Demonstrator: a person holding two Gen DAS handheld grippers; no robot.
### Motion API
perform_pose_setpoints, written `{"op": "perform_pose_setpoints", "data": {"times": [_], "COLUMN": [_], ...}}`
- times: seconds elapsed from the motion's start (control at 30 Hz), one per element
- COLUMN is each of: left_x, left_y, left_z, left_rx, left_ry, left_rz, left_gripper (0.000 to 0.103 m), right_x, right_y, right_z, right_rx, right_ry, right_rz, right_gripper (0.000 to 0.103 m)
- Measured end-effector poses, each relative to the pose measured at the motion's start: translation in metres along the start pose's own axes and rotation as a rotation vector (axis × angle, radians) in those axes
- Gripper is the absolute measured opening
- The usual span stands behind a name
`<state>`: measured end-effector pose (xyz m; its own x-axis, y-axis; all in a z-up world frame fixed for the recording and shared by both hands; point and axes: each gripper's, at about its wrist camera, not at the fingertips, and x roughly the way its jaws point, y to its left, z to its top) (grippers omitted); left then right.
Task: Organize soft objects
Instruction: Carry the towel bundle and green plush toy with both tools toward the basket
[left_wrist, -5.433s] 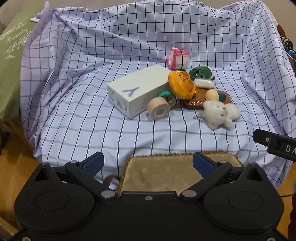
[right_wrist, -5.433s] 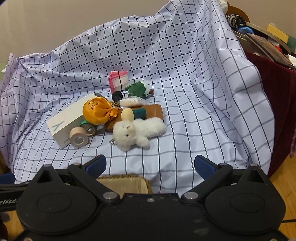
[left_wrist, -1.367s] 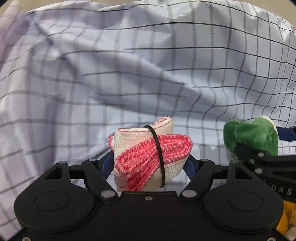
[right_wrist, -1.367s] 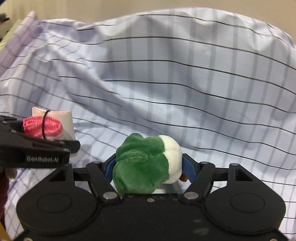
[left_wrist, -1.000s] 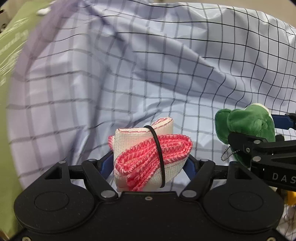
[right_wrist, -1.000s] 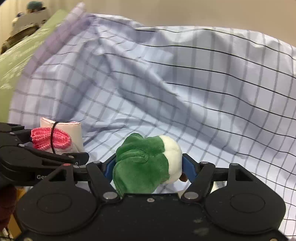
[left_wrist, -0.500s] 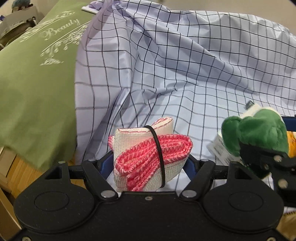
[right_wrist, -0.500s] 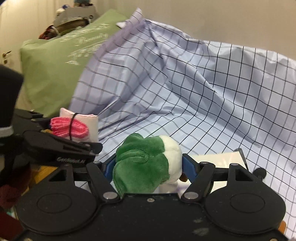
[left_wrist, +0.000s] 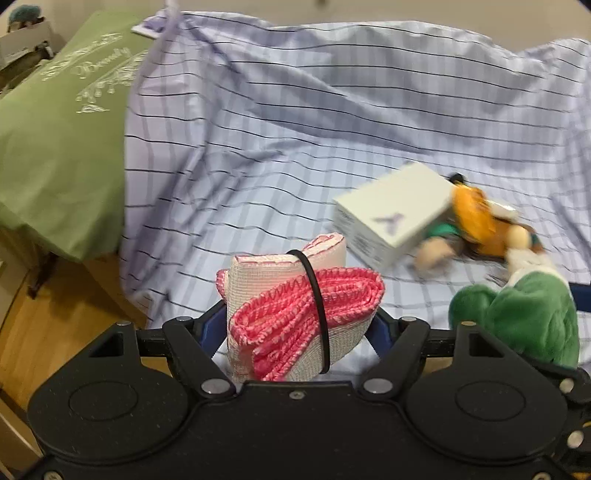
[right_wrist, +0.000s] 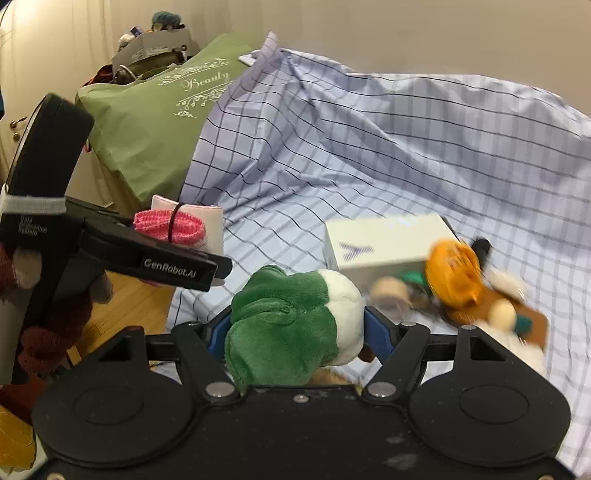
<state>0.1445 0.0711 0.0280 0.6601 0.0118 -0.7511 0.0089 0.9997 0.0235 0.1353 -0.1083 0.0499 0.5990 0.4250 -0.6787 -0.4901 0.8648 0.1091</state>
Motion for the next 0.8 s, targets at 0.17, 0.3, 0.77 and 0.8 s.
{"op": "perform_pose_setpoints", "data": {"times": [0.17,0.3,0.77,0.8], "left_x": [-0.009,-0.015,-0.032,-0.032], "left_y": [-0.029,-0.051,-0.098,-0.099], "left_z": [-0.017,-0.030,-0.077,-0.080], "left_rx": [0.032,0.056,0.083,0.081], "left_ry": [0.018,0.034,0.076,0.077], "left_rz": [-0.060,-0.105,-0.131,-0.127], "left_gripper": [0.070,0.070,0.070,0.070], "right_x": [-0.034,-0.054,-0.092,-0.094], "right_y": [-0.003,-0.013,-0.027,-0.027], "right_z": [-0.038,-0.066,-0.116,-0.117], "right_rx": [0.092,0.216,0.494,0.505], "right_ry": [-0.016,-0.023,-0.090,-0.087], "right_rz": [-0.057,-0.117,-0.350,-0.355], "right_gripper": [0.071,0.071,0.072,0.072]}}
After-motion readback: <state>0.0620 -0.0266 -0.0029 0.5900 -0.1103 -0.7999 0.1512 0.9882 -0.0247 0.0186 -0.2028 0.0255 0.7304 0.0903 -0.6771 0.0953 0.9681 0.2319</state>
